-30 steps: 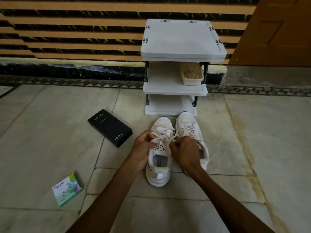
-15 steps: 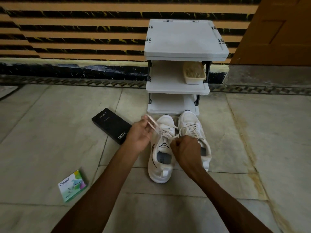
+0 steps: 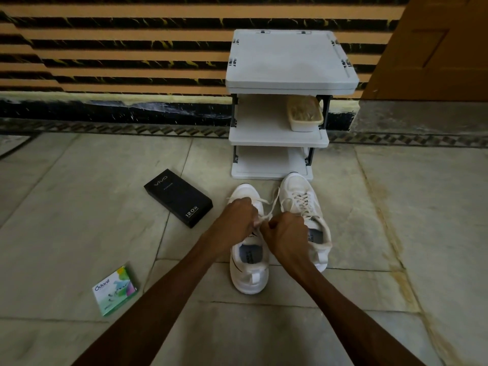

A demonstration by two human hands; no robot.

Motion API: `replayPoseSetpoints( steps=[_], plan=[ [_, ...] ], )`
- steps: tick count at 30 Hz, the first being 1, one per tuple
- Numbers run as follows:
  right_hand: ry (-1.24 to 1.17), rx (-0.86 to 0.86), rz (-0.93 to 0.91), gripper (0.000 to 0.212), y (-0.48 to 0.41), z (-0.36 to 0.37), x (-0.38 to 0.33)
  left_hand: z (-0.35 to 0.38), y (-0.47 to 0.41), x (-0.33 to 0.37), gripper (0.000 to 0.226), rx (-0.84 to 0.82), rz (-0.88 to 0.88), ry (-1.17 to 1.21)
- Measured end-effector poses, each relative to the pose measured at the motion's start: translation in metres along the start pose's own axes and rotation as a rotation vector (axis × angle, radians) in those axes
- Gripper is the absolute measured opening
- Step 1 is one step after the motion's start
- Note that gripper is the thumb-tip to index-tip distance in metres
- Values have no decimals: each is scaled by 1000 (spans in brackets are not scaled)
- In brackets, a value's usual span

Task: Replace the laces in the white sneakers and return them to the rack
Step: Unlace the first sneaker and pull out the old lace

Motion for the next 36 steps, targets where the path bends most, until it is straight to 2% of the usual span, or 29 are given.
replayPoseSetpoints(
  steps=[1, 3, 5, 6, 7, 8, 9, 12, 14, 16, 18, 19, 20, 23, 24, 26, 28, 30, 32, 34, 36],
  plan=[
    [15, 6, 13, 40, 0, 0, 2, -9, 0, -8, 15, 33, -83, 259],
    [20, 16, 24, 36, 2, -1, 4, -19, 7, -29, 23, 125, -269, 940],
    [28, 19, 3, 40, 4, -3, 4, -14, 13, -40, 26, 170, -345, 1614],
    [34, 15, -6, 42, 4, -4, 3, -8, 17, -41, 24, 148, -355, 1814],
    [33, 14, -8, 44, 5, -6, 1, -4, 19, -40, 24, 119, -357, 1862],
    [28, 17, -5, 46, 5, -7, 1, -1, 19, -38, 24, 103, -355, 1737],
    [17, 20, -3, 47, 4, -7, 1, -2, 19, -36, 22, 106, -330, 1458],
    [-18, 18, -23, 46, 4, -3, -1, -19, 16, -20, 11, 224, -100, 356],
    [-10, -3, -36, 41, 5, 2, -4, -8, 18, 1, 23, 137, 104, -187],
    [2, 11, -41, 39, 4, 3, -4, 2, 19, 2, 29, 85, 79, -406],
    [11, 27, -46, 39, 5, 2, -5, 0, 18, 5, 25, 105, 62, -365],
    [24, 26, -45, 39, 6, 2, -5, -6, 18, 5, 21, 142, 37, -236],
    [39, 26, -41, 38, 6, 2, -5, -15, 19, 0, 19, 202, -37, -20],
    [58, 27, -9, 36, 7, 2, -1, -17, 27, -40, 27, 393, -536, 1116],
    [59, 25, 0, 35, 7, 1, 0, -11, 28, -44, 28, 393, -634, 1370],
    [62, 16, 8, 35, 7, 1, -1, -2, 28, -44, 22, 341, -717, 1678],
    [58, 14, 11, 35, 8, 2, -3, 5, 28, -42, 15, 297, -754, 1884],
    [64, 25, 15, 35, 8, 1, -3, 8, 25, -42, 17, 294, -730, 1951],
    [75, 31, 21, 35, 9, 0, -3, 8, 24, -41, 22, 250, -711, 1831],
    [61, 37, 31, 35, 9, -1, -4, 2, 20, -41, 19, 232, -645, 1432],
    [41, 52, 46, 35, 12, -1, -2, -14, 15, -37, 20, 255, -443, 820]
  ],
)
Point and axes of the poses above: each hand's wrist, its own y-axis away from the middle knuckle, its own z-axis out of the palm, x = y × z, the point moved 7 cm from there along -y, towards the middle knuckle, and after that the axes turned 5 degrees about -y, right-handed, at the moved point
